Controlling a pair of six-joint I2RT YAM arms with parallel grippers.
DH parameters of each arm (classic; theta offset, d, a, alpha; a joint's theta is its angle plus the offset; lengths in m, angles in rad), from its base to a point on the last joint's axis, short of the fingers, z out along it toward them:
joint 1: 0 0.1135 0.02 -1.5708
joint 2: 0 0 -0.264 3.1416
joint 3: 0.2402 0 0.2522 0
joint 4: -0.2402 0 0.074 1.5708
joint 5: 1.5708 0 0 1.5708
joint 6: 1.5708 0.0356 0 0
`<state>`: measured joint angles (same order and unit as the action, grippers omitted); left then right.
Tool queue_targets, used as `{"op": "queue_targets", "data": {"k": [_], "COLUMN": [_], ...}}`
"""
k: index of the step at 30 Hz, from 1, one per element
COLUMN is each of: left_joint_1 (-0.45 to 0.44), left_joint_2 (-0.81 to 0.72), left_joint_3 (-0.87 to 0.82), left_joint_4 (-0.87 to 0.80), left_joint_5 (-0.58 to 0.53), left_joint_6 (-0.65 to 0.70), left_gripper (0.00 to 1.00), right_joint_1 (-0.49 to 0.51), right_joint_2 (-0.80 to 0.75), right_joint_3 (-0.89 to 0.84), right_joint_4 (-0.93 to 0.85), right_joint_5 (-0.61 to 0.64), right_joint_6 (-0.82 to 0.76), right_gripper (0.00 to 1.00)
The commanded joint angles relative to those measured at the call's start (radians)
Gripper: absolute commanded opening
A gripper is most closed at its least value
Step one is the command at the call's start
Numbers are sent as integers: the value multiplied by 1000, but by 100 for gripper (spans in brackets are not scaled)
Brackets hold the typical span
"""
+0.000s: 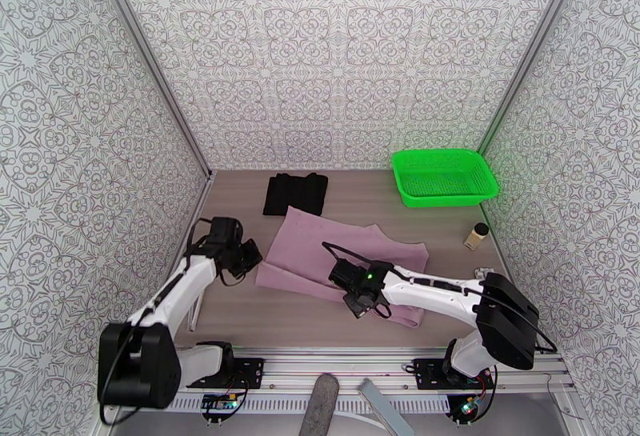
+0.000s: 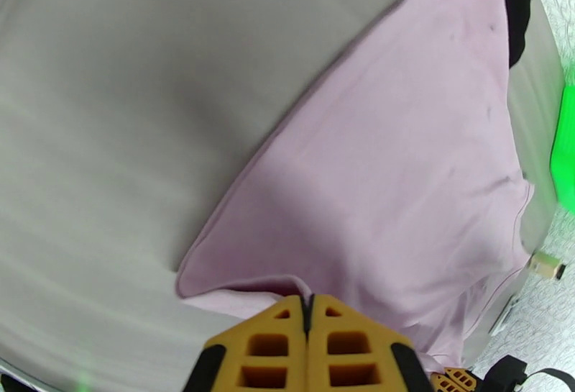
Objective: Fold and stack the mixed laundry pile
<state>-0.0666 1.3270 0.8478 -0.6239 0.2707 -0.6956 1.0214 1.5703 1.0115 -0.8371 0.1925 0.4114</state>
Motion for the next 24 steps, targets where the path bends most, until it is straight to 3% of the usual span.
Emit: {"op": "queue_targets", "data": {"k": [1,14,24], "left_joint_1": [-32,-113,-124], "left_joint_2": [73,329,421], "left_joint_3": [78,261,309], "left_joint_4": [1,-6,-11], "left_joint_5": [-17,-83,-156], "left_joint_6": [66,116,135], "left_gripper": [0,0,0], "right_joint_1": [-21,-43,-46], "right_joint_2": [12,50,52], "right_joint_3": [-4,-37,-53], "right_joint_4": [15,33,46], "right_joint_5": [-27,-17,-5], "right_joint_6": [-5,67,108], "right_gripper": [0,0,0]}}
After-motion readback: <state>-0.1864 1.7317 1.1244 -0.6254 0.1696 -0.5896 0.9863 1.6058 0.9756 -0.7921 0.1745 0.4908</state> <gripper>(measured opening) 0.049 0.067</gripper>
